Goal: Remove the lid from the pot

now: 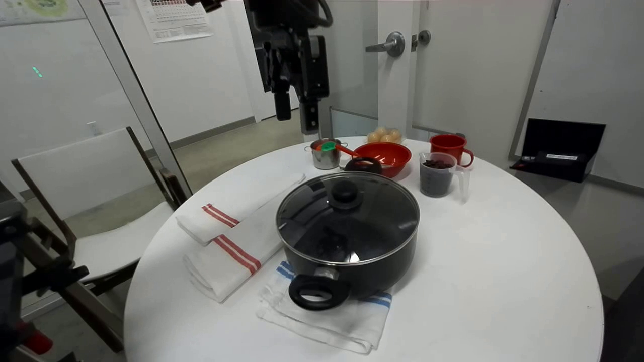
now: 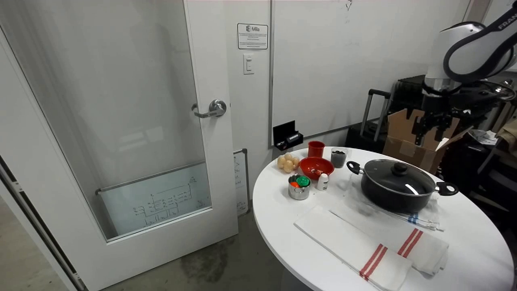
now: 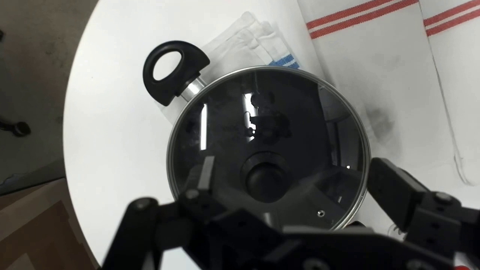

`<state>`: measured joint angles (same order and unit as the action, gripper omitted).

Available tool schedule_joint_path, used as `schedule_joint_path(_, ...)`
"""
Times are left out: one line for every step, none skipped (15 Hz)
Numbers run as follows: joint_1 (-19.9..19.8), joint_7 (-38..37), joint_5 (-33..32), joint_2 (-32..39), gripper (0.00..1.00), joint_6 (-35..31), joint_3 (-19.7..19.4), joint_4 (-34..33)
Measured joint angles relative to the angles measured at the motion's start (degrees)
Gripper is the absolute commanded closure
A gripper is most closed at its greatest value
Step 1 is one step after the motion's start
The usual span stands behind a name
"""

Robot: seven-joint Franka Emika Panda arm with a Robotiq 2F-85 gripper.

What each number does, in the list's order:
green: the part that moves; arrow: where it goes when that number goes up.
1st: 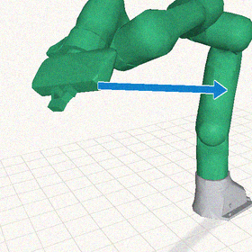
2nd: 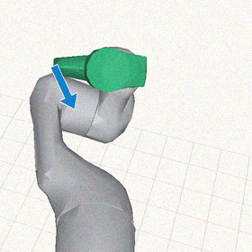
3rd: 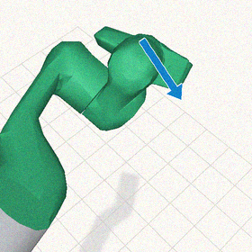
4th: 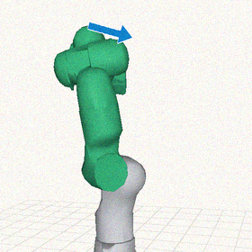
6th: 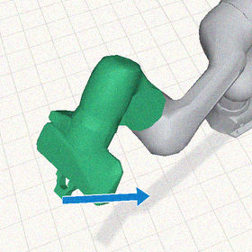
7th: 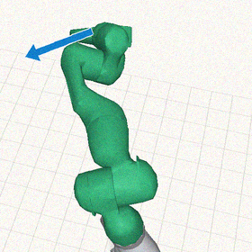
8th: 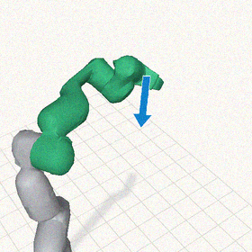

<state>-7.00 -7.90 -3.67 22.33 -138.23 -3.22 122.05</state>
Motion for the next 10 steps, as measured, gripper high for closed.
schedule_joint_path(-0.1, 0.7, 0.8, 1.7, 0.00, 0.0, 0.0, -1.5)
schedule_joint_path(-0.2, 1.4, 1.7, 3.4, 0.00, 0.0, 0.0, -2.9)
schedule_joint_path(-0.2, 1.8, 2.2, 5.0, 0.00, 0.0, 0.0, -4.1)
schedule_joint_path(-0.3, 2.2, 2.5, 6.5, 0.00, 0.0, 0.0, -5.4)
schedule_joint_path(-0.3, 2.4, 2.5, 8.0, 0.00, 0.1, -0.1, -6.6)
schedule_joint_path(-0.3, 2.4, 2.5, 9.5, 0.00, 0.1, -0.2, -7.7)
schedule_joint_path(-0.3, 2.4, 2.5, 10.9, 0.00, 0.1, -0.3, -8.8)
schedule_joint_path(-0.3, 2.4, 2.5, 12.2, 0.00, 0.1, -0.5, -9.9)
schedule_joint_path(-0.3, 2.5, 2.5, 13.5, 0.00, 0.2, -0.7, -10.9)
schedule_joint_path(-0.3, 2.5, 2.5, 14.7, 0.00, 0.3, -0.8, -11.9)
